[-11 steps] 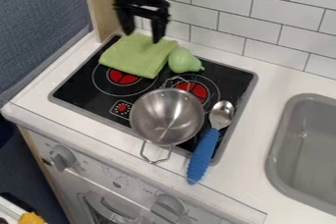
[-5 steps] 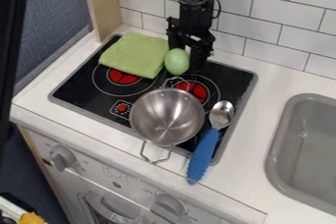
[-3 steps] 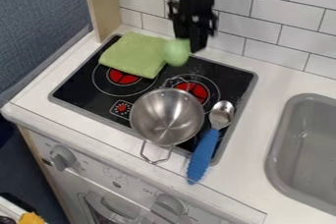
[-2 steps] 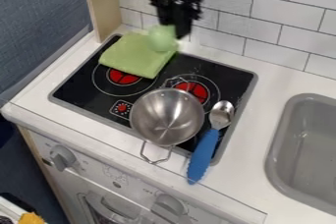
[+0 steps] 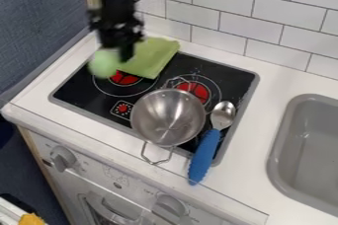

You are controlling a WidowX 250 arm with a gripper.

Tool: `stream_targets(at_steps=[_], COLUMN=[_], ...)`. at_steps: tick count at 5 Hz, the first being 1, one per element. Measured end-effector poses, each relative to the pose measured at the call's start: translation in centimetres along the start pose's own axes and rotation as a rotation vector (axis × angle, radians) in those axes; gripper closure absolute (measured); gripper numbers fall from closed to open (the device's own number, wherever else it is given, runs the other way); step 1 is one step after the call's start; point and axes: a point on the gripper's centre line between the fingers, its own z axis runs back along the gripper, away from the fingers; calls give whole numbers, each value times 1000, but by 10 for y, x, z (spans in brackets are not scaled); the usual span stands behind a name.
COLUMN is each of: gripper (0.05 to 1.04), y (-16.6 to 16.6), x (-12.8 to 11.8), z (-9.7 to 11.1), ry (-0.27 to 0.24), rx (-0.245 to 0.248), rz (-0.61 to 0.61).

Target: Move the pear to the bottom left of the burner

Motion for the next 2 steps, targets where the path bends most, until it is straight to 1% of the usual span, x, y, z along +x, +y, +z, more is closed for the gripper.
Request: stream_targets(at_steps=[1, 2], gripper=[663, 663], y=[15, 20], x=[-27, -27], z=[-21, -20], ry=[26, 17], rx=[-5, 13], rz=[55, 80])
